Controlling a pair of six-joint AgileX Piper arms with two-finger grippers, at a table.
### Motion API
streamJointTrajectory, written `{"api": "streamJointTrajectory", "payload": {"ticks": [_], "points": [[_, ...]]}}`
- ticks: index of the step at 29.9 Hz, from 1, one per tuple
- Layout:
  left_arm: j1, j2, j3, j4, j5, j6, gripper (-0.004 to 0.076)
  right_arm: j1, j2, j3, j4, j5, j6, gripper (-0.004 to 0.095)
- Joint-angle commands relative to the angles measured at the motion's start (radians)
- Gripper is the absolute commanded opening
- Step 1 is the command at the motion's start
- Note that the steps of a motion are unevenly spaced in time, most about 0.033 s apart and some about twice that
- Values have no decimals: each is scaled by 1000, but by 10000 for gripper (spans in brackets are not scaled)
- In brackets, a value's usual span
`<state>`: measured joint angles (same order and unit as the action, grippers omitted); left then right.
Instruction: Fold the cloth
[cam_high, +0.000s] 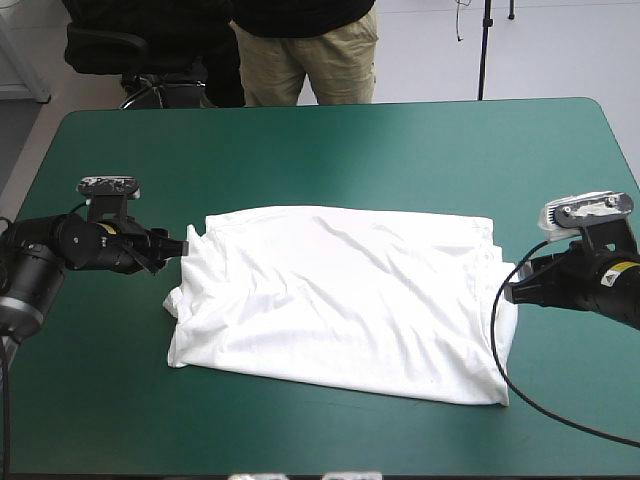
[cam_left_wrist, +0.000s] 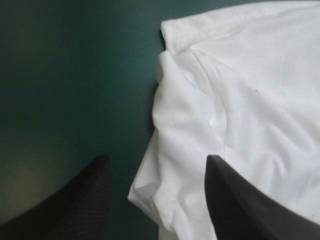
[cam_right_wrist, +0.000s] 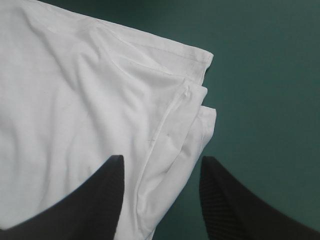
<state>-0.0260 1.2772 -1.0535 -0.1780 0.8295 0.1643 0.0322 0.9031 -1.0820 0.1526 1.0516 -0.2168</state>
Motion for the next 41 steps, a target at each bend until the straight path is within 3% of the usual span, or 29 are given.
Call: {"api": "streamJointTrajectory", "payload": {"ticks": [1, 5, 15, 16, 18, 21, 33, 36, 41], "points": [[16, 44, -31, -107, -42, 50, 412, 1, -8, -34, 10, -42, 1, 451], [16, 119, -31, -115, -117, 51, 412, 1, -8, -34, 10, -49, 1, 430], [16, 283, -31, -118, -188, 46, 397, 1, -8, -34, 12, -39, 1, 427], [16, 291, -31, -120, -197, 46, 370, 1, -8, -34, 12, -35, 1, 427], [16, 302, -31, -123, -220, 46, 242, 1, -8, -34, 12, -26, 1, 428], [16, 307, -31, -127, -258, 50, -3, 1, -8, -34, 12, -16, 1, 427], [16, 321, -31, -152, -256, 101, -17, 1, -8, -34, 14, -6, 1, 427], [12, 288, -31, -240, -250, 173, -17, 1, -8, -34, 14, -6, 1, 427], [-45, 247, -31, -325, -169, 260, -17, 1, -8, -34, 14, -6, 1, 427]]}}
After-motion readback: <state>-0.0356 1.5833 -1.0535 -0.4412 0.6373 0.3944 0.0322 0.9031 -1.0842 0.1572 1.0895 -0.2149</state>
